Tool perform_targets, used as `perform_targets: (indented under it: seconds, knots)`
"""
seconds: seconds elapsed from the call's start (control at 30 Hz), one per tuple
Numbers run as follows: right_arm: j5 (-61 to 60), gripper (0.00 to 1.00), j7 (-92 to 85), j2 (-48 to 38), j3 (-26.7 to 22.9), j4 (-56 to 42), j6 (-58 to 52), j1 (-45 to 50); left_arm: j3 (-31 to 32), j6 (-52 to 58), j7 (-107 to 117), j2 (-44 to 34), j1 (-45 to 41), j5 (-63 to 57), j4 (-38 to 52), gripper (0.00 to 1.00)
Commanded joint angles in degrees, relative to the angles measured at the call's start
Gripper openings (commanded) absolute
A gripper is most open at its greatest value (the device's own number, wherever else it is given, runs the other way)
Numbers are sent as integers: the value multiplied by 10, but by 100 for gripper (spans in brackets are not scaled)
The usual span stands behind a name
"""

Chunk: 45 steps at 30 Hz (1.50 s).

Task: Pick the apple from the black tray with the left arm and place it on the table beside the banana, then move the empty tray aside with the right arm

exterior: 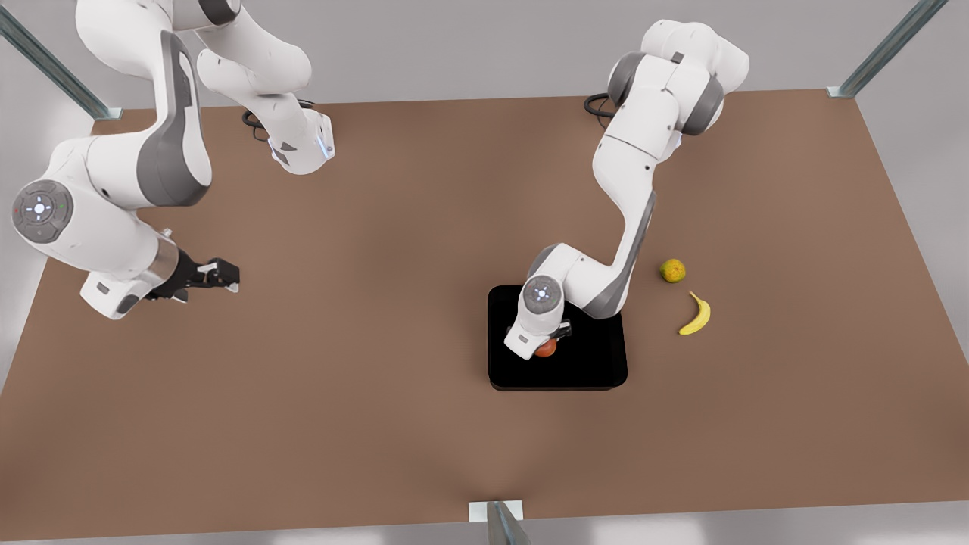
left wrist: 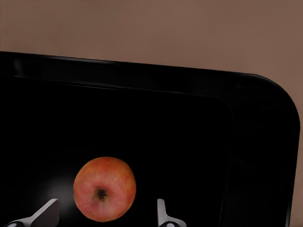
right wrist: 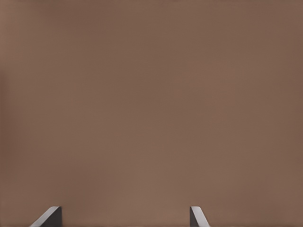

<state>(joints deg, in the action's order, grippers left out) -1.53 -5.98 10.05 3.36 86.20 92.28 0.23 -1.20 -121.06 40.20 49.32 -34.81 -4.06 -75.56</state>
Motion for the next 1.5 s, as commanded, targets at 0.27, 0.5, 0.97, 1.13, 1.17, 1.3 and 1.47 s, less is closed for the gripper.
perform_targets:
  seconds: [0.27, 0.5, 0.97, 1.13, 1.17, 1.3, 1.47]
  knots:
    - [21, 100, -4, -10, -6, 7, 4, 2, 0, -15, -11, 5, 3, -25, -18, 100]
    - [21, 100, 41, -25, 0, 9, 1, -1, -1, -26, -14, 14, 4, -25, -11, 100]
    - [-20, 100, -4, -25, -3, 3, 43, -84, -1, -38, -9, 22, 6, -24, -2, 71]
    - [-14, 100, 159, -28, 47, 2, 4, -34, 1, -9, -13, -4, 21, -21, -1, 71]
    - [-14, 100, 196, -27, 78, 4, 2, -34, 1, -8, -13, -10, 21, -20, -1, 71]
    - [-12, 100, 265, -9, 114, 4, 8, -13, 8, 56, -28, -46, 34, -20, -1, 72]
    - [-13, 100, 370, 37, 114, 4, 84, 75, 12, 126, -72, -95, 61, -17, -4, 73]
